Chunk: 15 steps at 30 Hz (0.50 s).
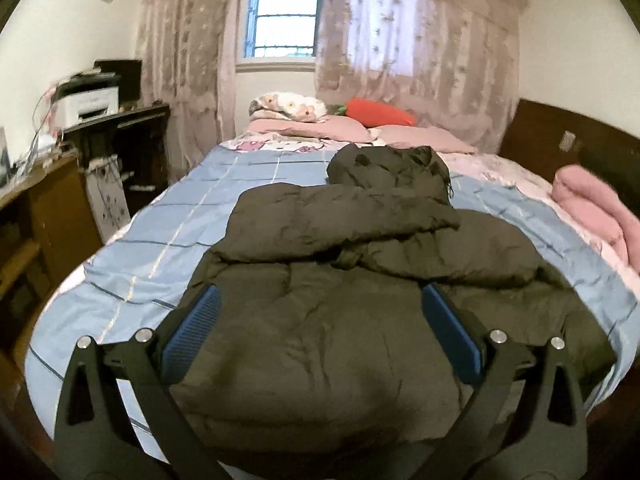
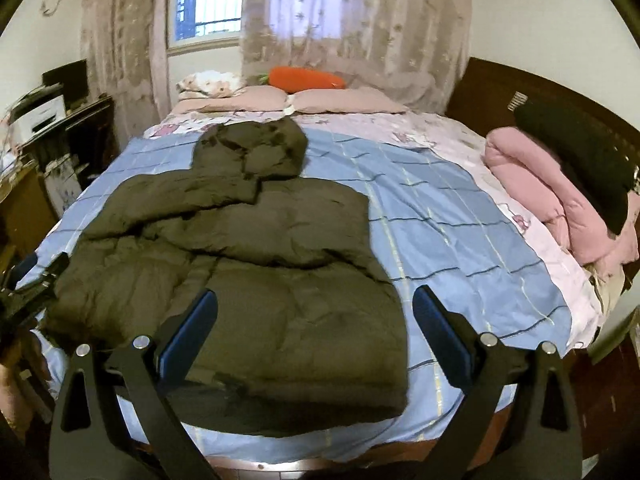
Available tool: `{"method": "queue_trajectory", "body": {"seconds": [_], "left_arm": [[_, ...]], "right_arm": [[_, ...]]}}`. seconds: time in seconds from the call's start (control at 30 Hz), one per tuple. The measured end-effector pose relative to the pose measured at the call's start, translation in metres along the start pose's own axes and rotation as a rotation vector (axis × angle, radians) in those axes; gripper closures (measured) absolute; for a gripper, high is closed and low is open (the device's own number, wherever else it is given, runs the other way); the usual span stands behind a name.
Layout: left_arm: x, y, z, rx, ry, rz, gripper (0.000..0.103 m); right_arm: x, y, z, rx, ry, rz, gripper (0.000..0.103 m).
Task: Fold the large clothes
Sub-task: 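Open the left tool, release the sleeve and lift away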
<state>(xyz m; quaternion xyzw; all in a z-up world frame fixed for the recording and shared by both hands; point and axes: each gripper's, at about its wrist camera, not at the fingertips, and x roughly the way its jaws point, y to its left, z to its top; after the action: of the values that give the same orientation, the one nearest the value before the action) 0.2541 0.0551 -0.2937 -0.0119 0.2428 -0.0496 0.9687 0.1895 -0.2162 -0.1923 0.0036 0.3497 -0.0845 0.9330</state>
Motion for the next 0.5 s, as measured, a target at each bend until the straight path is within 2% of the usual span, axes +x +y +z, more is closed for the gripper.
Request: {"method": "queue_trajectory", "body": {"seconds": [0.23, 0.5], "left_arm": [[0.002, 0.004, -0.004, -0.003, 0.032, -0.02, 0.002], [0.001, -0.002, -0.005, 0.011, 0.035, -0.018, 0.002]], "right_arm": [[-0.012, 0.026, -0.001, -0.035, -0.002, 0.009, 0.005], [-0.016, 0.031, -0.006, -0.023, -0.002, 0.006, 0.005]]}}
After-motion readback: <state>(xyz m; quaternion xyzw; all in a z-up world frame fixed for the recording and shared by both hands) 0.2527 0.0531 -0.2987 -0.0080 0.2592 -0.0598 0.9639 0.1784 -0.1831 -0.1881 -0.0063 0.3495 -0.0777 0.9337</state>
